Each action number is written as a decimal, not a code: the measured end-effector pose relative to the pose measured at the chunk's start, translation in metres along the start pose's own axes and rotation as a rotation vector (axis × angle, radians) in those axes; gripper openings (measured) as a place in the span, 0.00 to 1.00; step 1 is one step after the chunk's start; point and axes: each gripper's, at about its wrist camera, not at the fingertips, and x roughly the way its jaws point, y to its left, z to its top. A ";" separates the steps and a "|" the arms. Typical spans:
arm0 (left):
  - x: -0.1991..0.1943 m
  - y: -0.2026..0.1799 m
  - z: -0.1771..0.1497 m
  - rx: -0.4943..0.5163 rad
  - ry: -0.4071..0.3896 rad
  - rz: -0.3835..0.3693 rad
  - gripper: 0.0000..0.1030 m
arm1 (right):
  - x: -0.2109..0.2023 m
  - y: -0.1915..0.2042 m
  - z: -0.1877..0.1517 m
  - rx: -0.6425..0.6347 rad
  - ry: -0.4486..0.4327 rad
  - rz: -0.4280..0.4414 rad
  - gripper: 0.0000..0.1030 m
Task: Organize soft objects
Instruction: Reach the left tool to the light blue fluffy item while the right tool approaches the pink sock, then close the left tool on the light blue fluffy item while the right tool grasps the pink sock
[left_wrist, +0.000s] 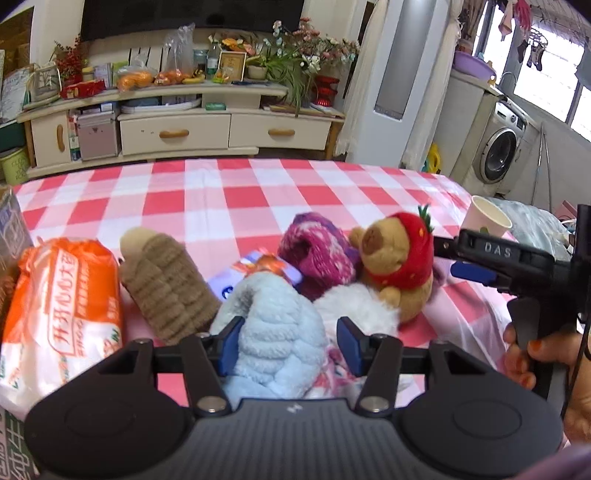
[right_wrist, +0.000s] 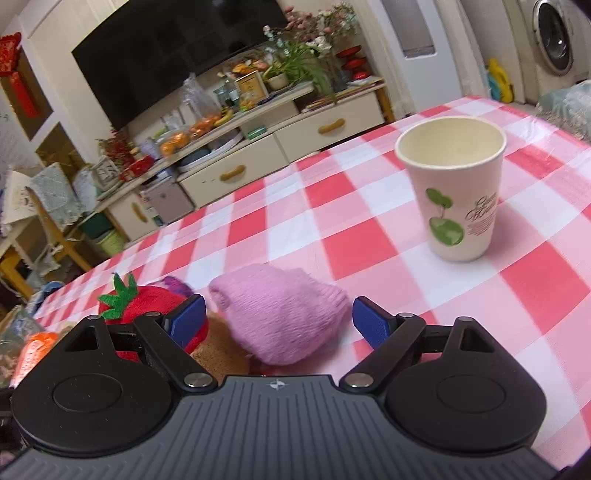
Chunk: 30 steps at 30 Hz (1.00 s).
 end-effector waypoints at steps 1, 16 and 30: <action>0.001 -0.001 -0.001 0.001 0.004 0.006 0.52 | 0.001 -0.001 0.000 0.007 -0.001 -0.003 1.00; -0.001 -0.001 -0.007 -0.006 0.015 0.023 0.37 | 0.009 0.000 -0.002 0.032 0.015 0.003 1.00; -0.014 0.017 -0.008 -0.108 0.011 -0.023 0.33 | 0.009 0.007 -0.001 -0.087 0.050 -0.041 0.75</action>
